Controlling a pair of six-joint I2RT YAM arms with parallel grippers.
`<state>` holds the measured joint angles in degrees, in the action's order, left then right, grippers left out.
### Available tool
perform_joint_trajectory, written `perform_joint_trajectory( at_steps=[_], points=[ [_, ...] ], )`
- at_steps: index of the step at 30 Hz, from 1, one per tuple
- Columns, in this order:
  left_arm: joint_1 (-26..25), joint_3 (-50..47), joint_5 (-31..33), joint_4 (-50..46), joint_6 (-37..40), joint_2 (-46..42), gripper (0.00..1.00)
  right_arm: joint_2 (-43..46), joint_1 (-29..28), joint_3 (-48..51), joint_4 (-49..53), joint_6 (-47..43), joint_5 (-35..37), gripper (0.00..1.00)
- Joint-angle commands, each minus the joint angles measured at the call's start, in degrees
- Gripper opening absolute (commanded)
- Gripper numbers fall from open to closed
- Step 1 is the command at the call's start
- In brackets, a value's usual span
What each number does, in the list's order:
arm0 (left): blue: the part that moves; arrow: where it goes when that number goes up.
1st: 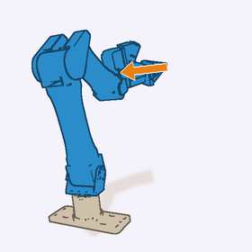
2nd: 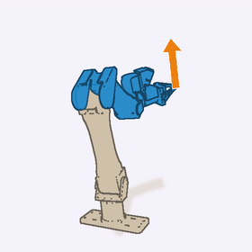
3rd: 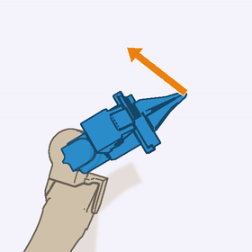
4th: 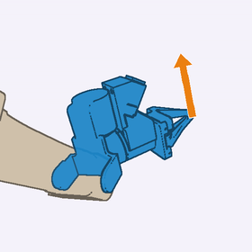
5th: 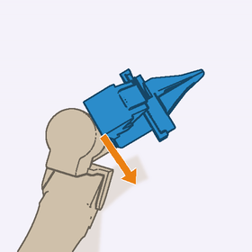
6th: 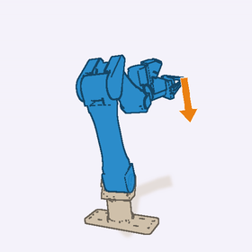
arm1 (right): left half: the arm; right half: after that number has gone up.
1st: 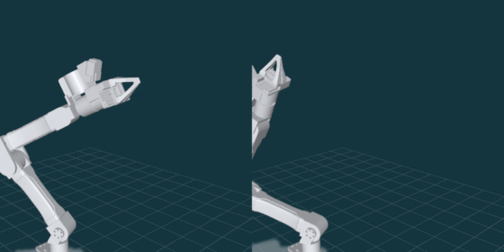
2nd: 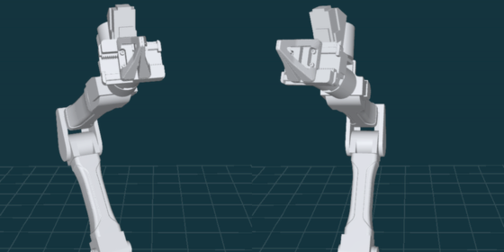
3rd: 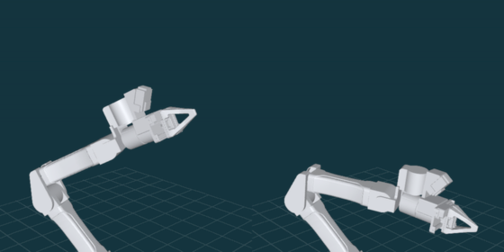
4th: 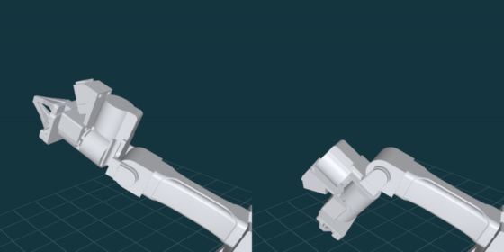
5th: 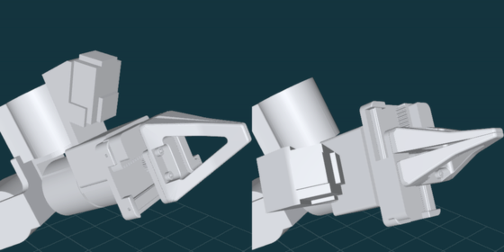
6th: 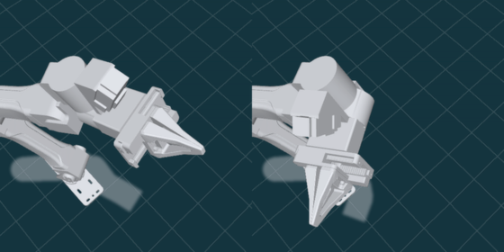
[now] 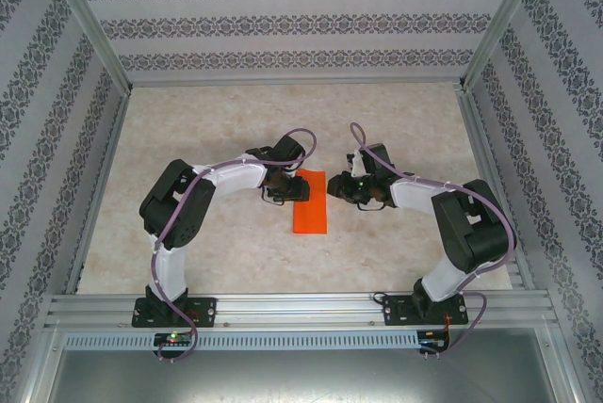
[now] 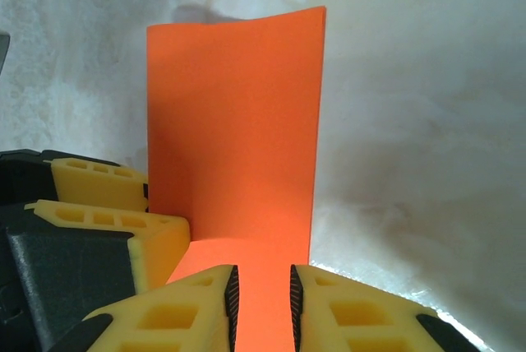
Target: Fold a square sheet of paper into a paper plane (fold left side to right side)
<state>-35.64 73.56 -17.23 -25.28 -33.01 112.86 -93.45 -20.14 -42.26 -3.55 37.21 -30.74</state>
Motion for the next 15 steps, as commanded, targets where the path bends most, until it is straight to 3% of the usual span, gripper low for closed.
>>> perform_joint_trajectory(
  at_steps=[1, 15],
  points=[
    [-1.7, -0.3, 1.1, -0.5, 1.4, 4.5, 0.47, 3.2, 0.0, -1.1, 2.9, -2.1, 3.1, 0.27],
    [-2.1, 0.7, 1.2, -1.3, 2.0, 5.0, 0.48, 9.7, 5.0, 1.2, 6.4, -4.3, 5.2, 0.28]
  ],
)
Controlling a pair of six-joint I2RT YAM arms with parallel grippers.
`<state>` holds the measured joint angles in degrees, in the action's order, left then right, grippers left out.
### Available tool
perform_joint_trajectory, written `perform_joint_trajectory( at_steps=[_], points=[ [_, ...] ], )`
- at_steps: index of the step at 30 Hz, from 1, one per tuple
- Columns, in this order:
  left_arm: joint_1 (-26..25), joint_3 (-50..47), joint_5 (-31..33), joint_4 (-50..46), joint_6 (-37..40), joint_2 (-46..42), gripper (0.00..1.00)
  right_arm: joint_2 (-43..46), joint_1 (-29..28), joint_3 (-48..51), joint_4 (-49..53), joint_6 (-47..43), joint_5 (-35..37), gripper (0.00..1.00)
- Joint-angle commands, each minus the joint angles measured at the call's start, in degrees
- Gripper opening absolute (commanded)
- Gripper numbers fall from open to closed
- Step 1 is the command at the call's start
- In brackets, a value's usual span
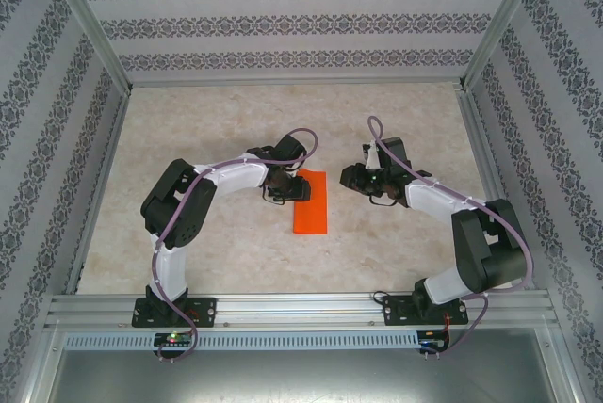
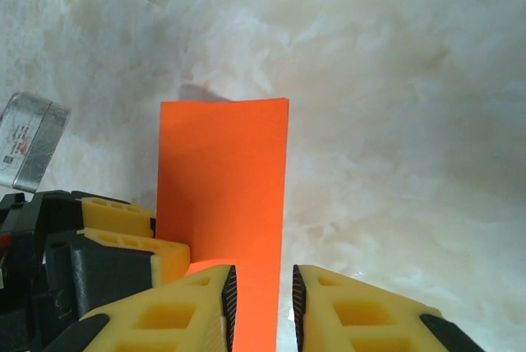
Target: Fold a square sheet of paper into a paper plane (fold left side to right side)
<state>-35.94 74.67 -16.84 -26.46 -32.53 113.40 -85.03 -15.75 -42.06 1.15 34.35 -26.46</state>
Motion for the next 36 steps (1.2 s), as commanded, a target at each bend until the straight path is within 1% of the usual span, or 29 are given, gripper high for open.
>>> perform_joint_trajectory(
  at_steps=[1, 13, 26, 36],
  points=[
    [-1.8, -0.4, 0.8, -0.1, 1.6, 4.5, 0.48, 1.4, 0.8, 1.1, 1.7, -1.5, 0.9, 0.27],
    [-1.8, -0.5, 2.1, -0.3, 0.7, 4.4, 0.43, 1.3, 0.9, 1.4, 1.5, -1.5, 0.4, 0.27],
    [-1.8, -0.5, 1.7, -0.3, 0.9, 4.5, 0.43, 1.3, 1.0, 1.6, 1.5, -1.6, 0.1, 0.28],
    [-2.1, 0.0, 1.4, -0.4, 1.1, 4.9, 0.45, 1.5, 1.0, 1.7, 1.5, -1.6, 0.1, 0.28]
  ],
)
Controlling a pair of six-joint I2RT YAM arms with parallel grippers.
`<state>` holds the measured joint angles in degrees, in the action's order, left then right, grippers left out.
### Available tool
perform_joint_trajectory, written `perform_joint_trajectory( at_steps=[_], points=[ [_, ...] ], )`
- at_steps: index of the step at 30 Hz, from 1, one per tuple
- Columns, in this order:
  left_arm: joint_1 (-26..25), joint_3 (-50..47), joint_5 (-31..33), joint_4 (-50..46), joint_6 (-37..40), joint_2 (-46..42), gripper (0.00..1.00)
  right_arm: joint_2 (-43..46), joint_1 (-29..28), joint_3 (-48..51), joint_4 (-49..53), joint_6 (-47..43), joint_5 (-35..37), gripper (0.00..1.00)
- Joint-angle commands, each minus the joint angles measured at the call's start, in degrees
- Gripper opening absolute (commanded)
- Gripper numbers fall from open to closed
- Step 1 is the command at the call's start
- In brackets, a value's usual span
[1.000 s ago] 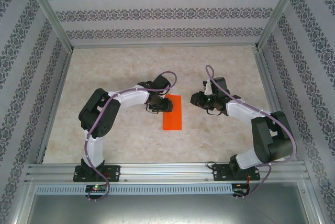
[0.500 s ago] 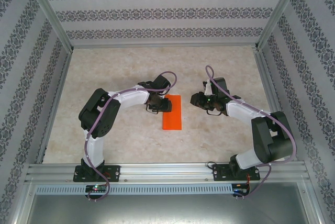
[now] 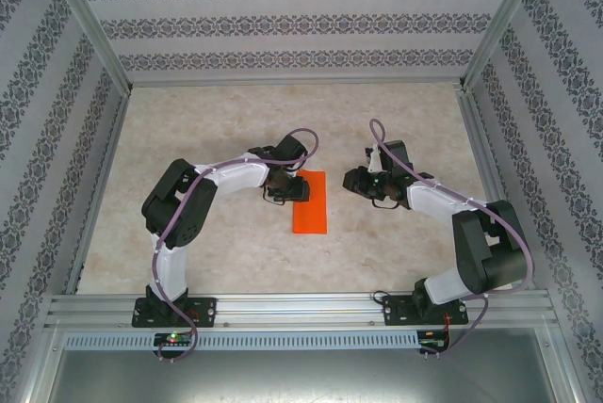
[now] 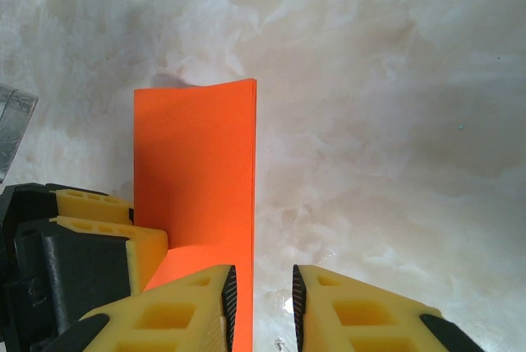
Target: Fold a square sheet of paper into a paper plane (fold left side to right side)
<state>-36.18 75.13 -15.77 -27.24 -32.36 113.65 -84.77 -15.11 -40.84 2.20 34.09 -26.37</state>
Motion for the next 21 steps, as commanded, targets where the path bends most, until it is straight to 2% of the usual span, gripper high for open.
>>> perform_joint_trajectory(
  at_steps=[1, 21],
  points=[
    [-1.9, -0.4, 0.4, 0.4, 1.0, 4.7, 0.45, 1.3, 0.3, 0.4, 0.5, -1.3, 0.0, 0.28],
    [-2.0, -0.2, 0.5, 0.4, 0.6, 5.1, 0.45, 1.4, 0.2, 0.4, 0.6, -1.2, 0.0, 0.27]
  ],
)
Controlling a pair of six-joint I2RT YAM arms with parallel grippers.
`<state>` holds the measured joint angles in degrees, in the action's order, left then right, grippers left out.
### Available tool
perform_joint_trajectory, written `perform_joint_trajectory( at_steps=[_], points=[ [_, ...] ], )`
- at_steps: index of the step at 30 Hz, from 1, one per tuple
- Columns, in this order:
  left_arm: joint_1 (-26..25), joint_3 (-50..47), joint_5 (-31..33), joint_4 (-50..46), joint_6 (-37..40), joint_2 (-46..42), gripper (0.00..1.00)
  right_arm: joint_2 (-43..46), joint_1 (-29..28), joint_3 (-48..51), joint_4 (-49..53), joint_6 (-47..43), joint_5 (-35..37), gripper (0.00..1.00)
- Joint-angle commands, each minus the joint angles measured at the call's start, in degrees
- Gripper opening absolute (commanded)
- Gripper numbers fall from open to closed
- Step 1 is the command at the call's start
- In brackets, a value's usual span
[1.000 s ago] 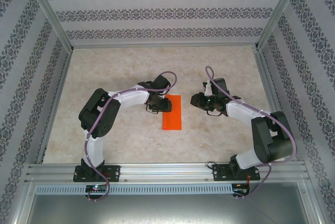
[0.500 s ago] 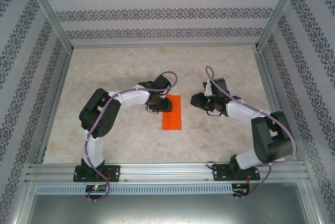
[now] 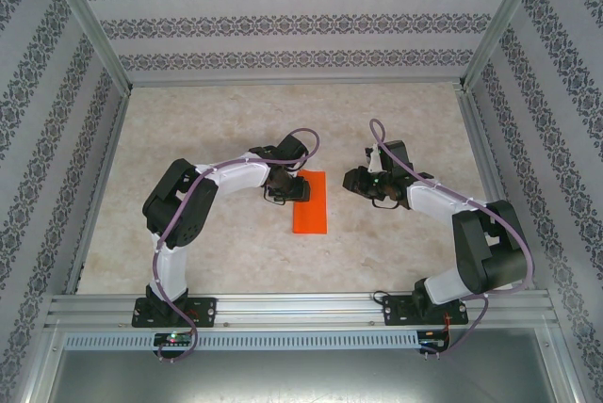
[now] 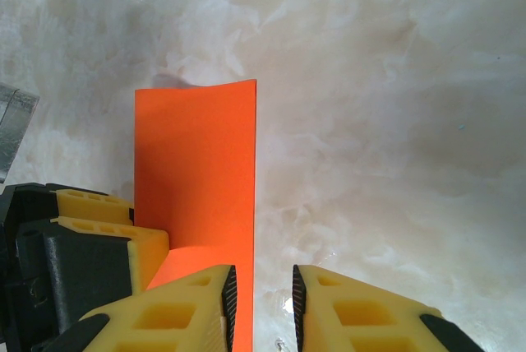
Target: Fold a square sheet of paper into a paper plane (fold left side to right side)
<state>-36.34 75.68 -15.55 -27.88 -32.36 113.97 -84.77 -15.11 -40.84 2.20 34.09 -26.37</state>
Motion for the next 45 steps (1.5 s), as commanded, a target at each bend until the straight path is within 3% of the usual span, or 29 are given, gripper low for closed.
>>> perform_joint_trajectory(
  at_steps=[1, 5, 11, 15, 45],
  points=[
    [-1.8, -0.8, 0.3, 0.9, 0.6, 4.8, 0.45, 1.3, 0.1, 0.4, 0.6, -1.2, -0.2, 0.28],
    [-1.8, -0.8, 0.5, 0.9, 0.6, 4.8, 0.45, -0.1, -1.1, -0.2, -0.5, -0.8, -2.1, 0.26],
    [-1.9, -0.9, 0.5, 0.9, 0.6, 4.7, 0.45, -5.9, -5.8, -3.1, -3.4, 1.1, -5.7, 0.06],
    [-1.9, -0.8, 0.6, 0.9, 0.6, 4.8, 0.45, -9.9, -8.2, -5.2, -3.4, 1.6, -5.8, 0.00],
    [-1.9, -0.3, 1.9, -0.1, 1.7, 1.7, 0.46, -20.1, -9.2, -8.8, 9.5, -4.0, 1.7, 0.00]
  ],
)
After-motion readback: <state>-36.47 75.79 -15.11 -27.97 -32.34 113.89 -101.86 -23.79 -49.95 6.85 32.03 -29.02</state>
